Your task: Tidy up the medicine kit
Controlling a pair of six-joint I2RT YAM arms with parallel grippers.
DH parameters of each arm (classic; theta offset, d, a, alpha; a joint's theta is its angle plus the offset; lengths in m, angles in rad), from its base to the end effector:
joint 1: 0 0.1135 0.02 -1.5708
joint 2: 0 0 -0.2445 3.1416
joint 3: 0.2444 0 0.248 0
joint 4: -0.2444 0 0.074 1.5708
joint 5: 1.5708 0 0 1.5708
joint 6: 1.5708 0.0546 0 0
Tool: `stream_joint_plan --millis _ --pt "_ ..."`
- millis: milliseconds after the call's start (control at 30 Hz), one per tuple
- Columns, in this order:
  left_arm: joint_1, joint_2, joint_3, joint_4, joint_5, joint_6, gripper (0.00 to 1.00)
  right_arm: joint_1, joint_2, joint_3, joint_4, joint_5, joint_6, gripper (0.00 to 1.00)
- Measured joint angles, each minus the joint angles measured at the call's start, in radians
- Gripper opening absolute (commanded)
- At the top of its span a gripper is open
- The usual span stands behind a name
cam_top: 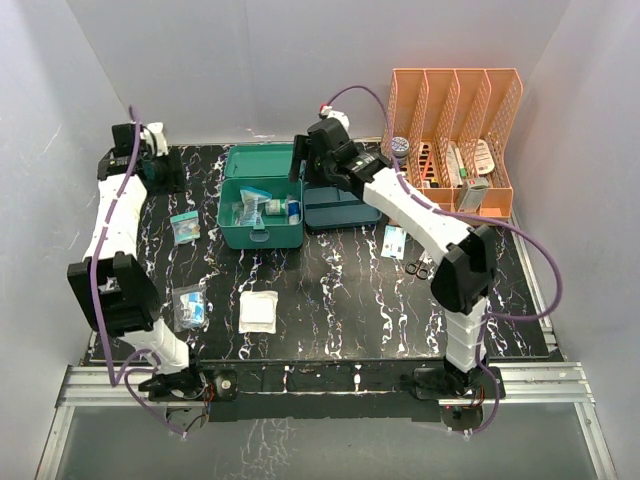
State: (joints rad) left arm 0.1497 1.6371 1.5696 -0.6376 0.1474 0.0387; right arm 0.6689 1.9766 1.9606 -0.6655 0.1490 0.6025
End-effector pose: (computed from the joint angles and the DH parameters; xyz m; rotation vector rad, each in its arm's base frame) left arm 0.3748 0.0484 0.3181 -0.0485 2.2671 -0.0681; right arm 0.3639 0.2773 0.3137 0.0054 2.2948 0.5111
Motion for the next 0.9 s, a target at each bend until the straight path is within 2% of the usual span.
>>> stream_joint_plan --millis 167,400,700,900 --pt "0.095 0.149 -0.008 0.021 -0.035 -0.039 0.6 -0.009 -0.132 -0.056 -0.015 0.078 -0.003 0.76" --pt "0.09 0.312 -0.009 0.028 -0.024 -0.085 0.59 -0.022 -0.233 -0.137 -0.031 0.148 0.008 0.77" --pt "0.087 0.399 -0.009 0.027 -0.014 -0.143 0.55 -0.031 -0.256 -0.19 -0.064 0.183 0.029 0.77" --pt "0.087 0.404 -0.023 0.03 -0.034 -0.159 0.51 -0.037 -0.266 -0.197 -0.065 0.187 0.035 0.77"
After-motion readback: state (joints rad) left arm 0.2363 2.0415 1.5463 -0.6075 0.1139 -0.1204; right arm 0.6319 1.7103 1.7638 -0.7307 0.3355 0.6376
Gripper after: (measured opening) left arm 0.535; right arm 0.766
